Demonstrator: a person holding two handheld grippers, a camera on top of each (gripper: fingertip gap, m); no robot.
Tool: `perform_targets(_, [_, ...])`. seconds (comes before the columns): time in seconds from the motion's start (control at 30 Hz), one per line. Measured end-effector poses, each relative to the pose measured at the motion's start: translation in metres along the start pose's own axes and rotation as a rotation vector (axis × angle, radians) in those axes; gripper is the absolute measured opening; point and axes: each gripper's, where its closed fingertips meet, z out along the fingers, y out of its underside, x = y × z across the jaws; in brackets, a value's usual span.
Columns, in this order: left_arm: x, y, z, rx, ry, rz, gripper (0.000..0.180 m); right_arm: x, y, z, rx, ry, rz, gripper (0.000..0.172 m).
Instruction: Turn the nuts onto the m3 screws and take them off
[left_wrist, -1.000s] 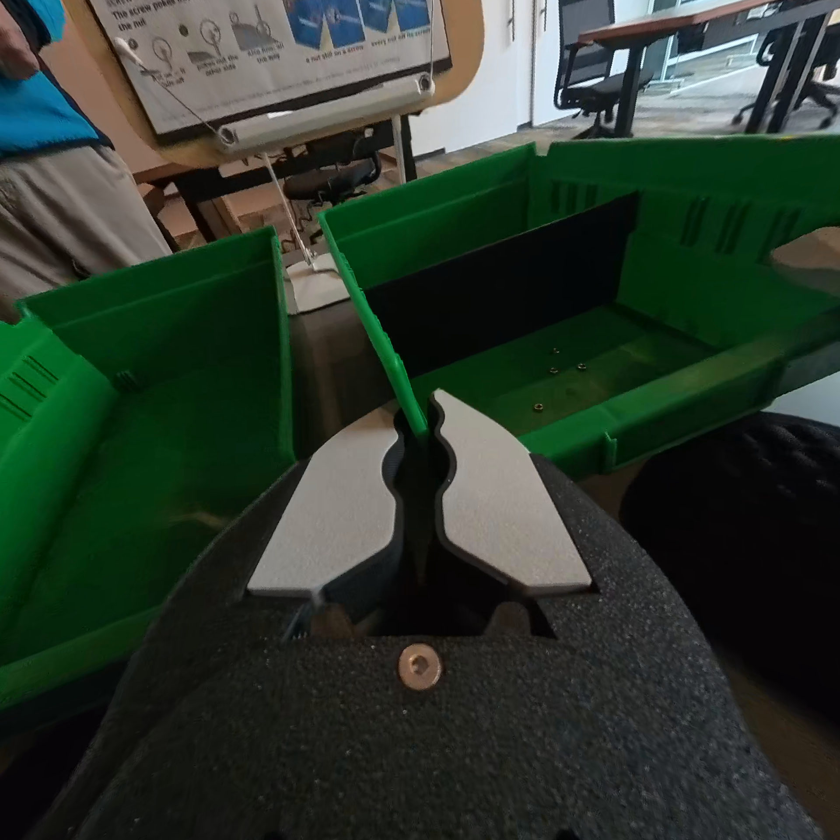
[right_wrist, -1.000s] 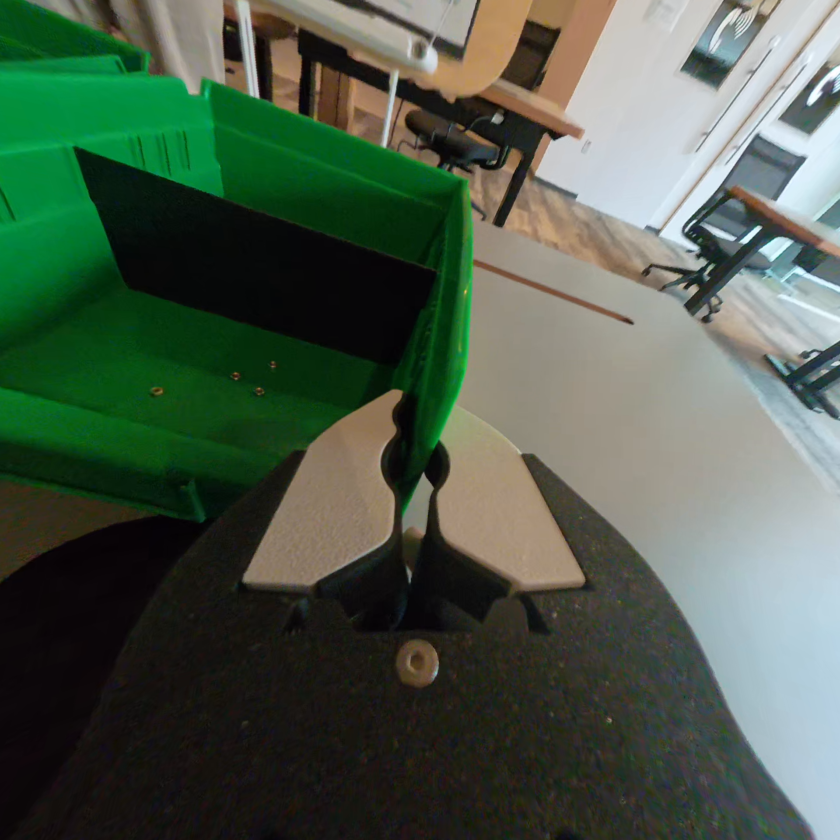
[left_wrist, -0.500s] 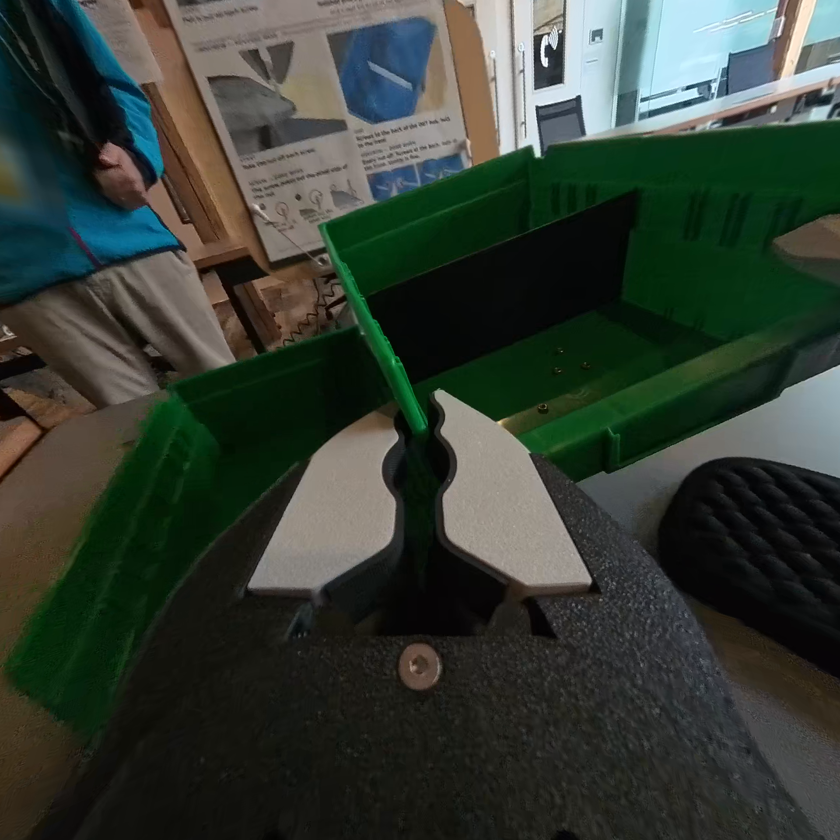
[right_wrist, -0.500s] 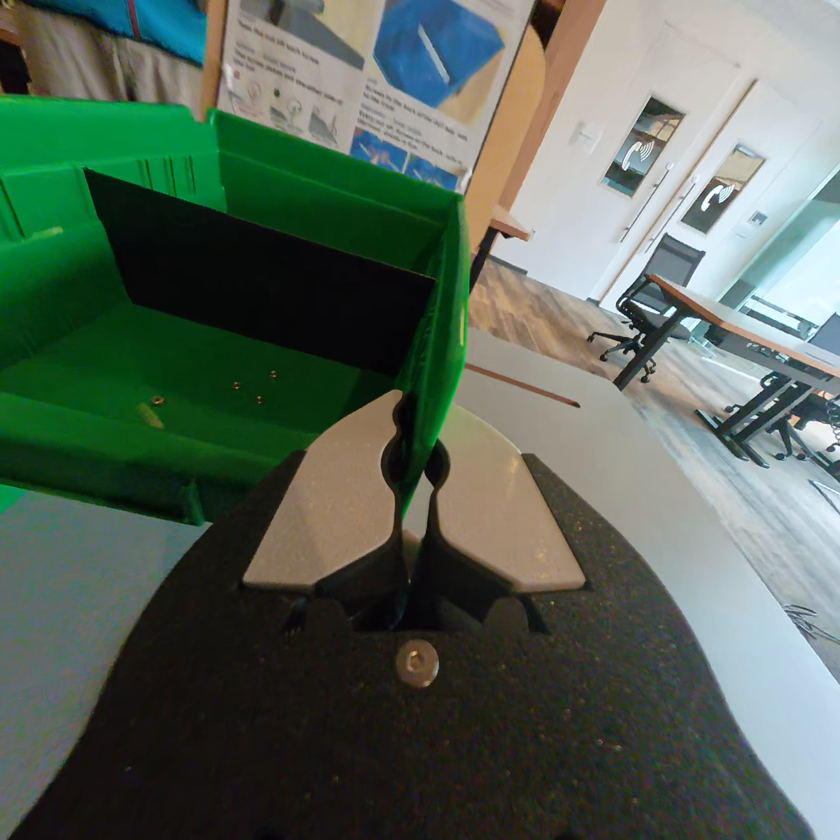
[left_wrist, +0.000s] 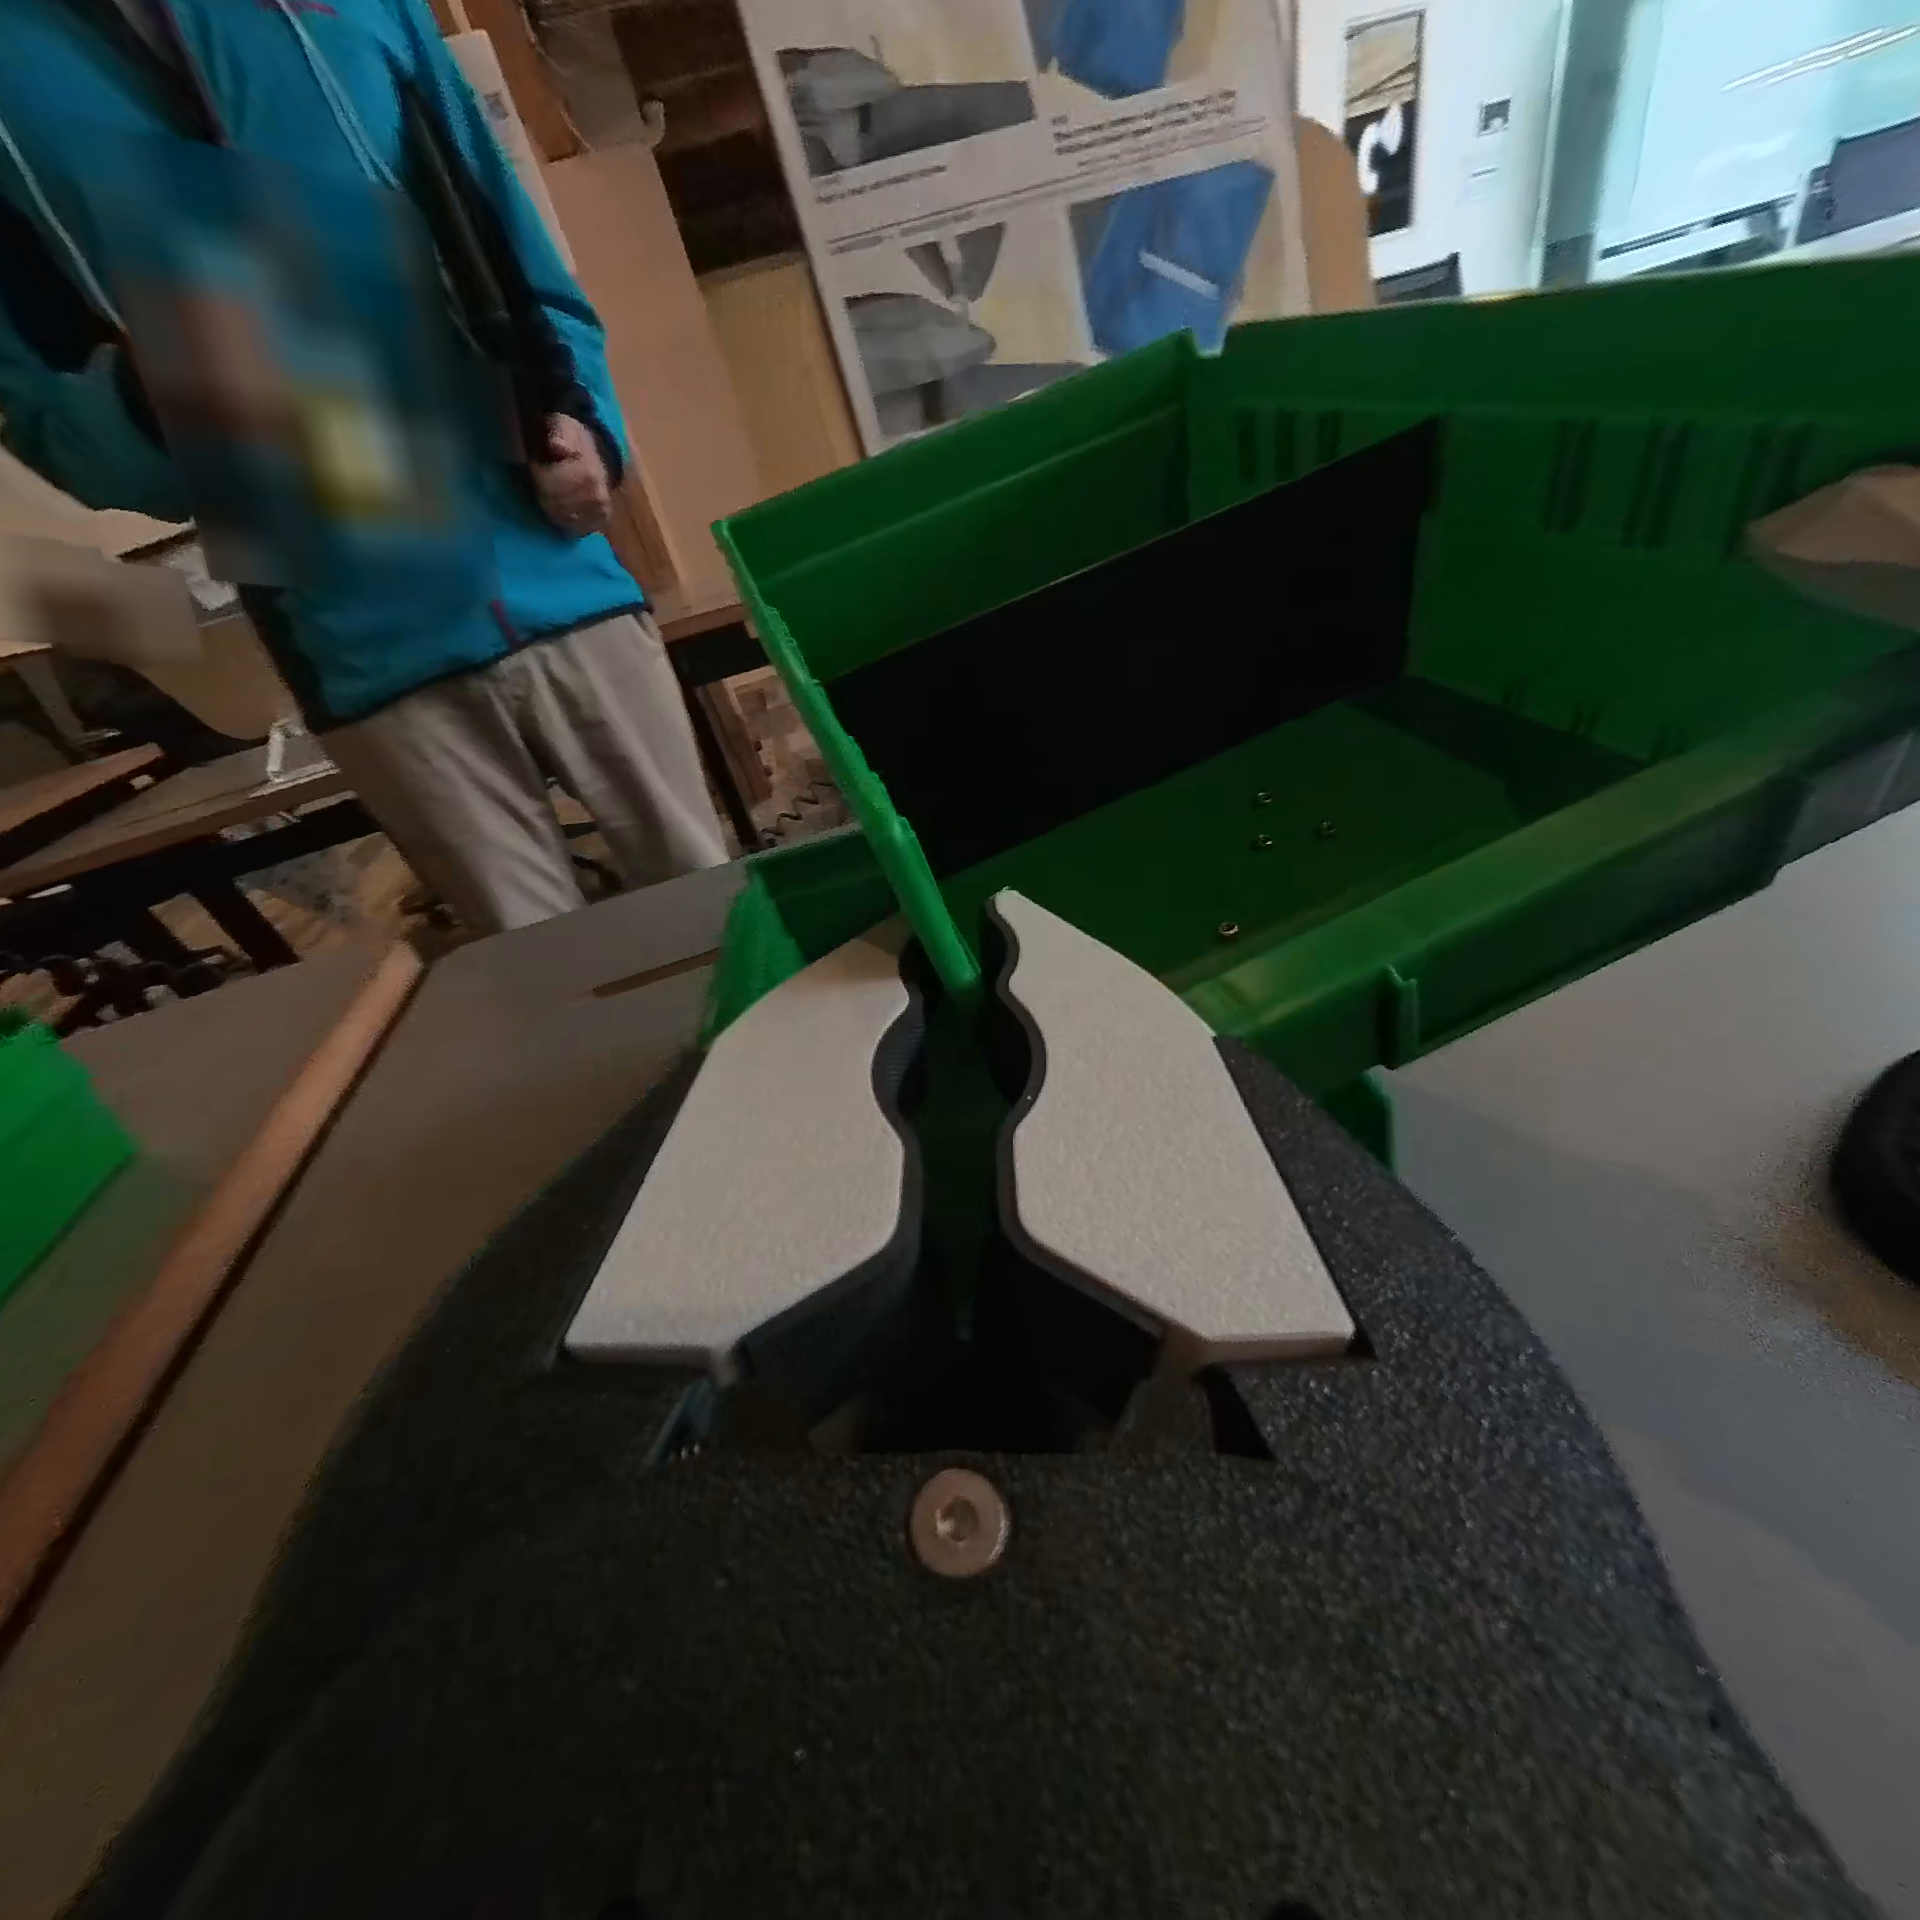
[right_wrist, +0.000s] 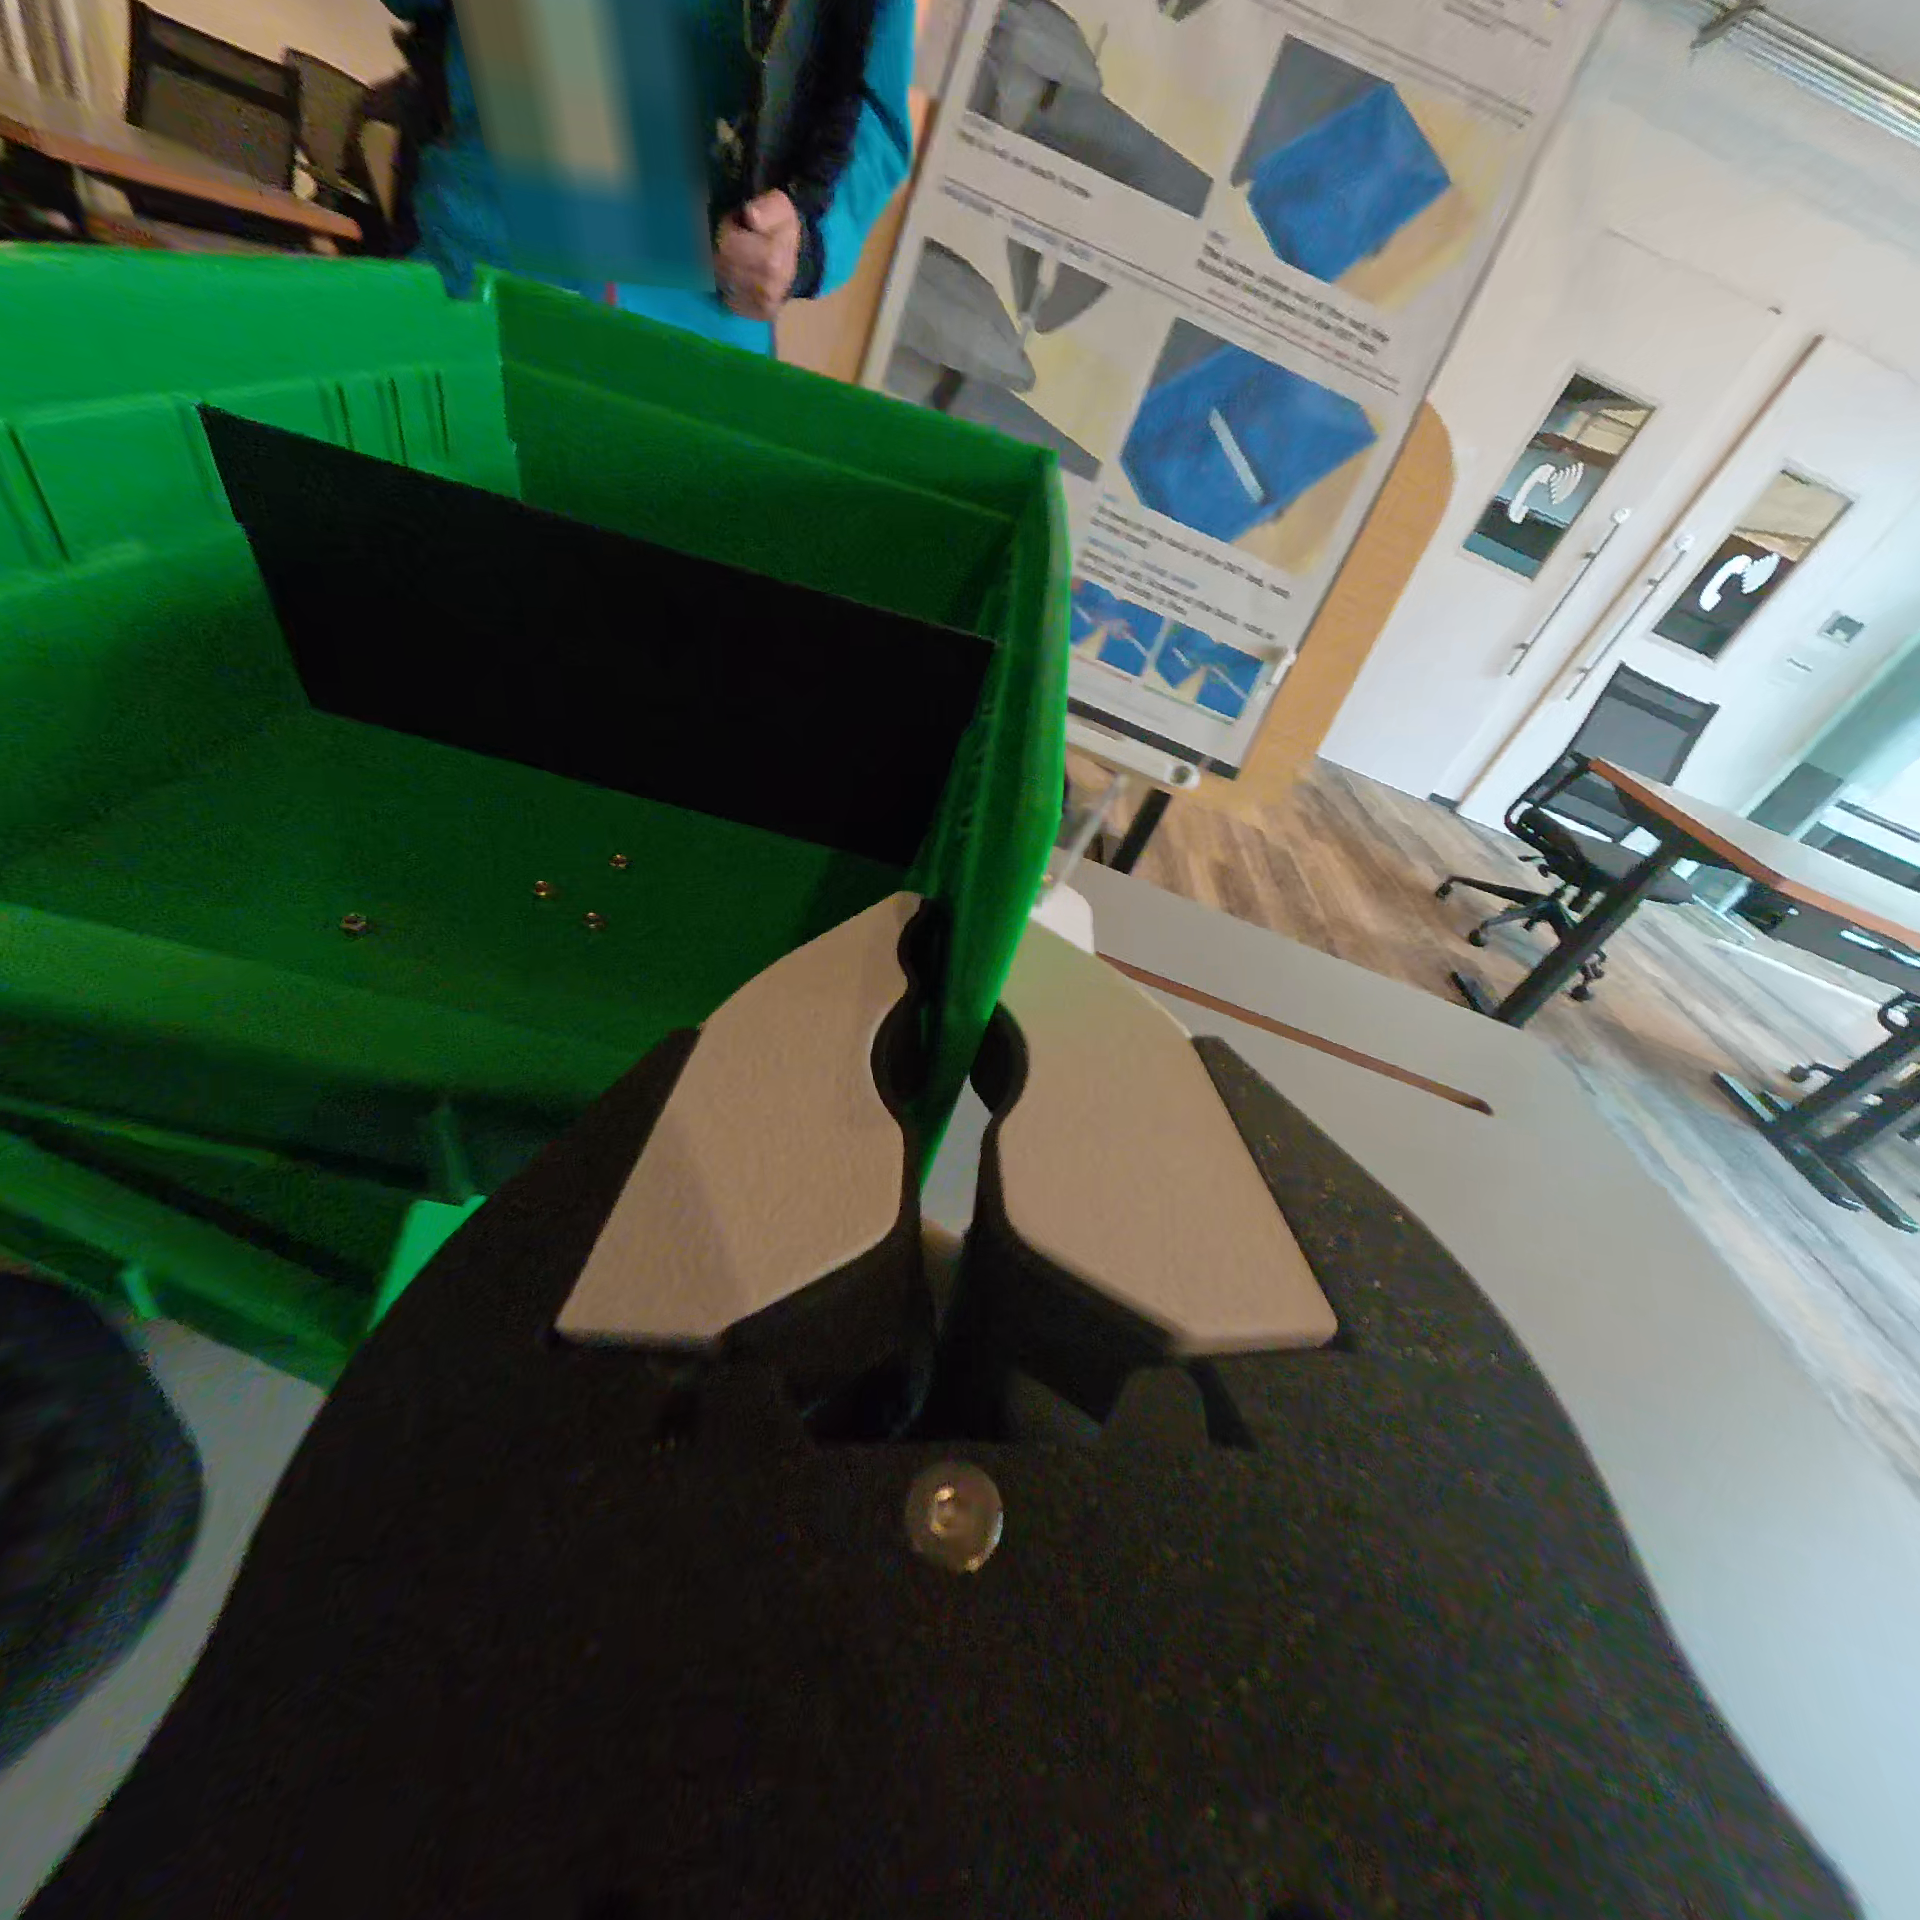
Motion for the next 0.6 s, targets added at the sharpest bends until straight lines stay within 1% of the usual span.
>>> perform_targets(0.2, [-0.069, 0.007, -0.027, -0.012, -0.121, 0.031, 0.005, -0.069, -0.026, 0.018, 0.06, -0.096, 0.051, 0.002])
perform_targets(0.4, [-0.138, 0.025, -0.058, -0.041, -0.248, 0.057, 0.005, -0.149, -0.044, 0.032, 0.097, -0.2, 0.108, 0.002])
perform_targets(0.6, [-0.197, 0.042, -0.098, -0.073, -0.382, 0.081, 0.004, -0.226, -0.06, 0.037, 0.134, -0.307, 0.158, 0.002])
